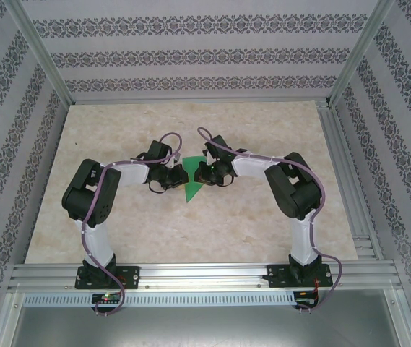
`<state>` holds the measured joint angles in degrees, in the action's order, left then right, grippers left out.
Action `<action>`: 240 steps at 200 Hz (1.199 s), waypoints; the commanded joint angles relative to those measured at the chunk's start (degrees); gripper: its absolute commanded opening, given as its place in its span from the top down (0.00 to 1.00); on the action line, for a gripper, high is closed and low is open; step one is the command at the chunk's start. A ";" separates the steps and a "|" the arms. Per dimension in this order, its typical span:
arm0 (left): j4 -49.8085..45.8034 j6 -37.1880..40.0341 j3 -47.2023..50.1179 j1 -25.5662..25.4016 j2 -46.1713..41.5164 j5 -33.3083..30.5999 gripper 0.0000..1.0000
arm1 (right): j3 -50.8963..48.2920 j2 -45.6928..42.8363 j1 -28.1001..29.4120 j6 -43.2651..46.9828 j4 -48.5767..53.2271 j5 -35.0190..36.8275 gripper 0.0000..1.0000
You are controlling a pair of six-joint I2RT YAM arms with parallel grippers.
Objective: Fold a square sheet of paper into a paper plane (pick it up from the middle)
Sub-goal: Third fold the triangle at the center of the table.
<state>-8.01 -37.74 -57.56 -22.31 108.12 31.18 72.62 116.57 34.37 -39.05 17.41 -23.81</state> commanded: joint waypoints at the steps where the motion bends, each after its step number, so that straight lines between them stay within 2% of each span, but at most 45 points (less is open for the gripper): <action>1: -0.96 1.38 -1.42 -0.66 -0.95 -0.15 0.87 | -0.67 0.24 -0.09 -0.05 0.43 1.92 0.86; 47: -0.76 -0.05 0.78 -2.87 -6.02 -1.13 0.77 | -1.53 0.13 -0.14 -1.20 -0.46 2.18 0.86; 84: -0.25 -2.08 3.86 -5.23 -9.63 -2.56 0.76 | -1.78 0.58 -0.52 -2.25 -1.23 1.95 0.86; 128: 0.06 -3.75 6.04 -7.60 -8.80 -2.87 0.81 | -2.74 0.63 -1.25 -3.64 -2.94 0.90 0.87; 240: -5.03 -2.27 6.55 -7.67 -3.60 -8.42 0.88 | -3.04 0.23 -2.21 -1.75 -3.73 -0.09 0.87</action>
<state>-9.04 -41.01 -51.77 -29.43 103.09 25.98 70.76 116.64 33.45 -42.04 14.59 -24.77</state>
